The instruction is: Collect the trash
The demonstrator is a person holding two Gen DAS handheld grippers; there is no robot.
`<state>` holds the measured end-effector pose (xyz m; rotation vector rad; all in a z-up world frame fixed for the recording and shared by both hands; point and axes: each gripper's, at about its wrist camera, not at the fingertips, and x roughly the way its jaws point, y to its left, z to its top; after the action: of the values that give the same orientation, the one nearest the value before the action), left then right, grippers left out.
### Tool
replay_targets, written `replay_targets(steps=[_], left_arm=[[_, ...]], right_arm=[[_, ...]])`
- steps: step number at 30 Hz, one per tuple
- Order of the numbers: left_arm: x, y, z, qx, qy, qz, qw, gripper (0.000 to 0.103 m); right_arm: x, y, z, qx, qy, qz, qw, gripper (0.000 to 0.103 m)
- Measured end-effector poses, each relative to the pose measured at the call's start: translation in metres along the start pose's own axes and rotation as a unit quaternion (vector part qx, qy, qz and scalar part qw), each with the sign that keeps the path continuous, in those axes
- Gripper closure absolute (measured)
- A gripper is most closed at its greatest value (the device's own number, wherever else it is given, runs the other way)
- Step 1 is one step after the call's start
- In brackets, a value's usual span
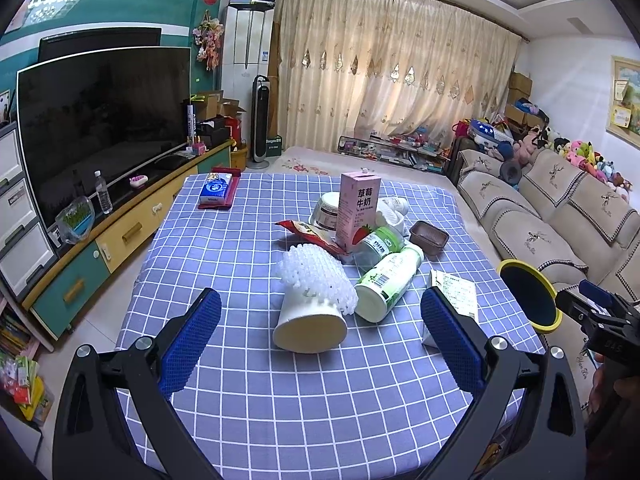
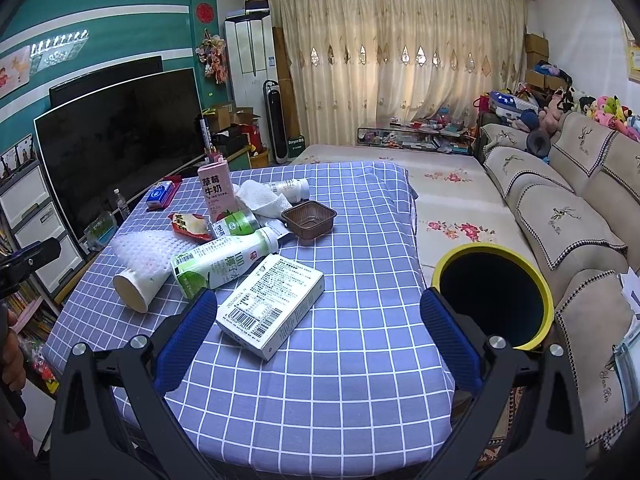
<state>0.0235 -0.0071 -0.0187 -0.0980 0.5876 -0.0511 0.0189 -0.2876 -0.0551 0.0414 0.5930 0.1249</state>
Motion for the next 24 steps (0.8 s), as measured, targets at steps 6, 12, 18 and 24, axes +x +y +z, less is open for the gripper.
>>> replay_targets(steps=[6, 12, 18, 24], left_arm=[[0.0013, -0.002, -0.0003, 0.002, 0.001, 0.0, 1.0, 0.005], [0.0016, -0.0022, 0.0, 0.001, 0.002, 0.0, 1.0, 0.005], [0.0017, -0.0022, -0.0002, 0.001, 0.002, 0.0, 1.0, 0.005], [0.0029, -0.0003, 0.0006, -0.001, 0.005, 0.002, 1.0, 0.005]], right_arm=[[0.0007, 0.0, 0.0, 0.001, 0.001, 0.0, 1.0, 0.006], [0.0008, 0.0001, -0.0005, 0.001, 0.001, 0.0, 1.0, 0.006], [0.0011, 0.0002, -0.0004, 0.001, 0.002, 0.001, 1.0, 0.006], [0.01, 0.002, -0.0018, 0.002, 0.009, 0.002, 1.0, 0.006]])
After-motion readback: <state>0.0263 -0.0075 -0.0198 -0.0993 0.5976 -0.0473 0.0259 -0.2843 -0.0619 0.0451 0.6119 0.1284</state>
